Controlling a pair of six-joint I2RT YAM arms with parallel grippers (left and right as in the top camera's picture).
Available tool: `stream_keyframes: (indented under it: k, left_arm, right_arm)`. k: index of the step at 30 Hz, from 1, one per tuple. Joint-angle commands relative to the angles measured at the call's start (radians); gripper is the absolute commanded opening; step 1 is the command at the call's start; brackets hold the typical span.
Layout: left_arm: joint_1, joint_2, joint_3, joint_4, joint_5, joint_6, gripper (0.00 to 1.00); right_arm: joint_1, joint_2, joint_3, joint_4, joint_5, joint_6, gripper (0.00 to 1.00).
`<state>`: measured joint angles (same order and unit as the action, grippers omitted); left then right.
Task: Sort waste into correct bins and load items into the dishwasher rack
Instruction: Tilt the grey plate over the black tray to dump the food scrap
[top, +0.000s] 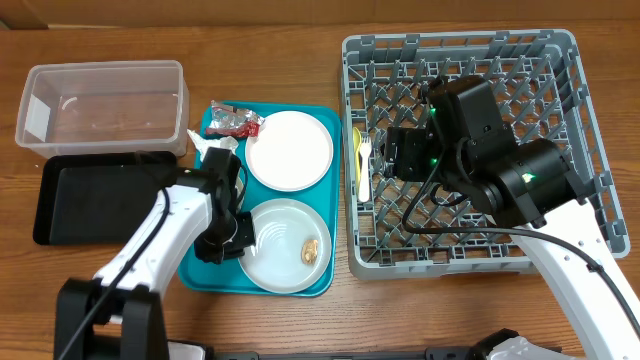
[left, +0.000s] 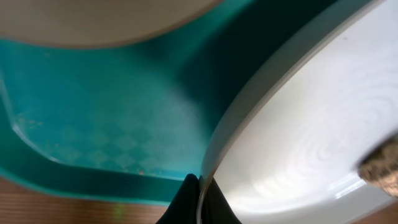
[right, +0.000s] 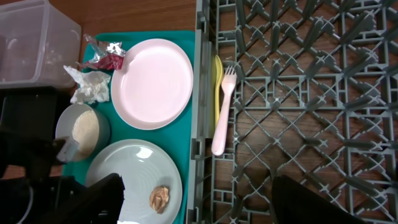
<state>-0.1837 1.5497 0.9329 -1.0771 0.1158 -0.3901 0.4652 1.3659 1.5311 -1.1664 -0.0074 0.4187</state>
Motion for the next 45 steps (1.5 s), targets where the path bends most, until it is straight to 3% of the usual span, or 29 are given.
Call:
stream_keyframes:
  k: [1,7,13,16,25,31,38,45]
  left_arm:
    - [-0.006,-0.088,0.084,-0.032,-0.004,0.009,0.04]
    - [-0.005,-0.148,0.195,-0.105,-0.007,0.009,0.04]
    - [0.068,-0.182,0.398,-0.257,-0.116,0.009,0.04]
    - [0.207,-0.197,0.484,-0.285,-0.09,0.06,0.04]
    - [0.637,-0.203,0.49,-0.302,-0.099,0.129,0.04]
    - [0.848,-0.203,0.489,-0.272,-0.163,0.093,0.04]
    - [0.858,-0.201,0.489,-0.242,-0.476,-0.066,0.04]
    - [0.846,-0.139,0.456,-0.098,-0.487,-0.111,0.04]
  right_arm:
    - [-0.003,-0.021,0.023,0.003,0.014,0.005,0.8]
    - [-0.003,-0.021,0.023,0.004,0.014,0.005,0.8]
    - [-0.003,-0.021,0.023,0.0,0.014,0.005,0.8]
    - [-0.003,-0.021,0.023,0.0,0.014,0.005,0.8]
    - [-0.003,-0.021,0.023,-0.011,0.014,0.005,0.8]
    - [-0.003,-0.021,0.023,-0.011,0.014,0.005,0.8]
    - [-0.003,-0.021,0.023,-0.014,0.014,0.005,0.81]
    - [-0.003,-0.021,0.023,-0.021,0.013,0.005,0.8]
